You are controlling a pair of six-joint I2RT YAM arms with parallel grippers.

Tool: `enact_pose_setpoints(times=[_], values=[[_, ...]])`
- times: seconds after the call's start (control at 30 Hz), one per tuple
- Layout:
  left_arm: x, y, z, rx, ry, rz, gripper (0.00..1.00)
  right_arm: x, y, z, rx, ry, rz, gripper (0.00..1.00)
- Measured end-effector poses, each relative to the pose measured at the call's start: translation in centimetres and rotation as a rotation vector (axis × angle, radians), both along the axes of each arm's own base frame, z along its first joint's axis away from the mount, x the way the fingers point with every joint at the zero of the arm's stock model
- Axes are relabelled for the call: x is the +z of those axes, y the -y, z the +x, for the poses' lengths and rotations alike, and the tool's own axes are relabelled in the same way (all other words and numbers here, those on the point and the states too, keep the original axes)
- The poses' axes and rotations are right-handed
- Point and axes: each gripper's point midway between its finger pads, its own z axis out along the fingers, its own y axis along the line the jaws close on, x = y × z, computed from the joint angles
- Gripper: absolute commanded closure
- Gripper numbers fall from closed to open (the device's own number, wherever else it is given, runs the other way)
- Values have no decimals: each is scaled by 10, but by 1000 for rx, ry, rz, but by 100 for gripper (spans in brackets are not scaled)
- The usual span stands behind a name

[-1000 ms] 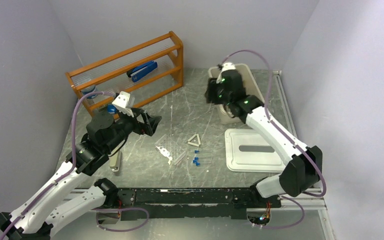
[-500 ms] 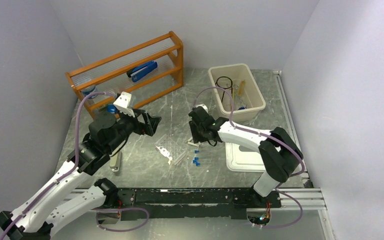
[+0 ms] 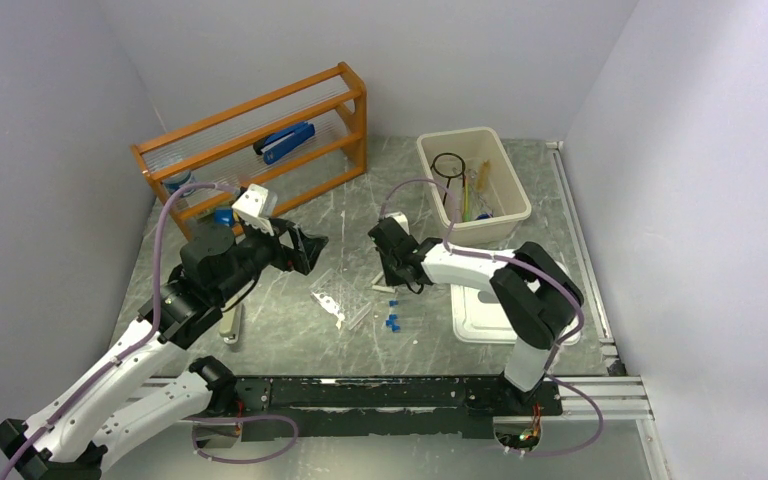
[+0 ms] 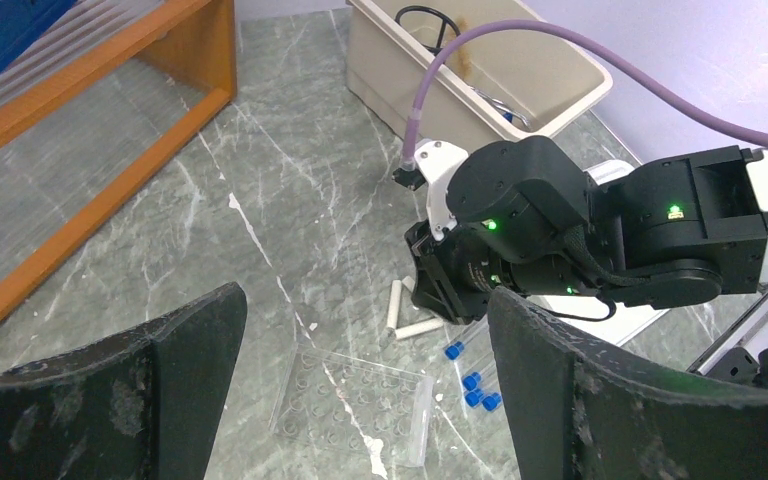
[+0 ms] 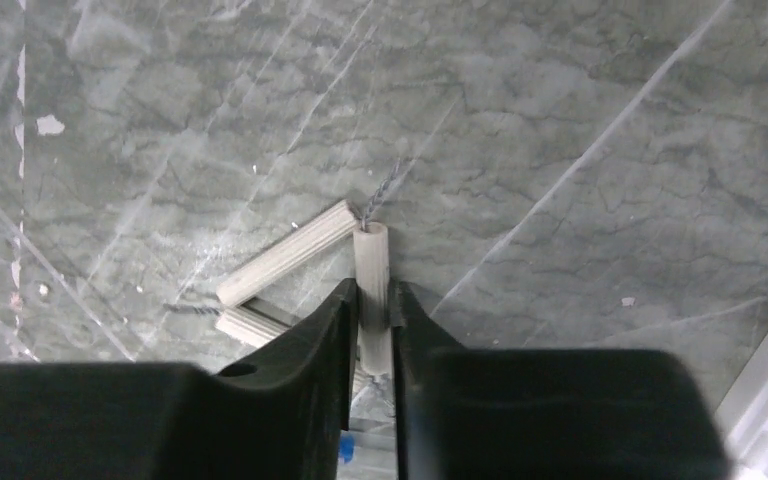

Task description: Organize the chemistry lab equipment

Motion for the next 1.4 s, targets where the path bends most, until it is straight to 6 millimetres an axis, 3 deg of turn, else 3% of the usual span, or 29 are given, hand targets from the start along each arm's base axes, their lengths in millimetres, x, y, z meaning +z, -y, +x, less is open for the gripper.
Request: enact_pose_setpoints(times=[0.1,0.33,0.43,0.67,0.87,0.97,1.17,1.27,1.4], values=[[0,0,0,0,0,0,6,0,0,4,-10,15,-1,100],[1,-1,-1,1,4,-3,6,14,1,8,-20,67,5,100],[2,-1,-1,1,5,-5,6,50,0,16,-31,152,56,100],[0,-1,-1,2,-1,-9,6,175,13,25,-100,434,253,100],[-4,0,-1,3,-14,-8,6,222,51,30,-211,552,248,100],[-5,1,0,3,-21,-8,6,237,86,46,-318,569,208,100],[-6,2,0,1,-29,-13,6,242,164,76,-515,568,134,100],[-7,3,0,-2,-32,-13,6,233,182,90,-551,538,96,100],[-7,3,0,-2,-36,-16,6,201,196,113,-566,447,60,100]])
